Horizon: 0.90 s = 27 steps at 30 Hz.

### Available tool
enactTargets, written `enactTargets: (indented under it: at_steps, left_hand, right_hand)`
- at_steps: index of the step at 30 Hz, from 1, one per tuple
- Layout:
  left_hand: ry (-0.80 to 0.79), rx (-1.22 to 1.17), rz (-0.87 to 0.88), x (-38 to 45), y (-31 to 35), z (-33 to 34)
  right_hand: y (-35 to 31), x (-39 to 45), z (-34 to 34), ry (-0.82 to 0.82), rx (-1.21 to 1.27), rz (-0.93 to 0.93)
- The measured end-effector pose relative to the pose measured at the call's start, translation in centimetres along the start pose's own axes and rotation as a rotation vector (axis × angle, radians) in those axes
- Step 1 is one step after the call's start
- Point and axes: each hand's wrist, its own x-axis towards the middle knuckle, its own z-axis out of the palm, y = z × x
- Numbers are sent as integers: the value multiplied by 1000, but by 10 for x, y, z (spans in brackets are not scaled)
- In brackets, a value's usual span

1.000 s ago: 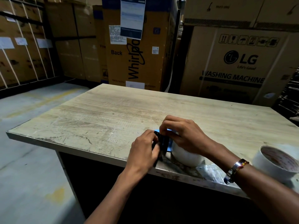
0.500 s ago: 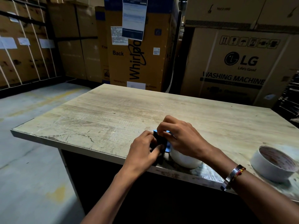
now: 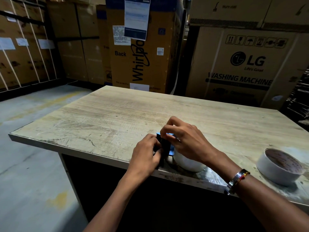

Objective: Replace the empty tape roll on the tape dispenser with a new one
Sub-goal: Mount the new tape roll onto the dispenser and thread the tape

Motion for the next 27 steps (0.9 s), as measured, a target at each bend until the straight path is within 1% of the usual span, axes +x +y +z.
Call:
enactTargets:
  at_steps: [8, 13, 21, 24, 27]
  left_hand:
    - [53, 62, -4, 2, 2, 8]
    - [20, 52, -9, 5, 5, 4]
    - [-74, 47, -8, 3, 4, -7]
    - [-114, 46, -4, 5, 7, -10]
    - [-151, 50, -26, 8, 8, -13]
  right_hand:
    - [-6, 4, -6, -42, -44, 2]
    - [-7, 2, -4, -55, -92, -19]
    - [-3, 2, -9, -151, -62, -211]
    - [1, 6, -6, -202, -48, -146]
    - [4, 9, -2, -194, -62, -101]
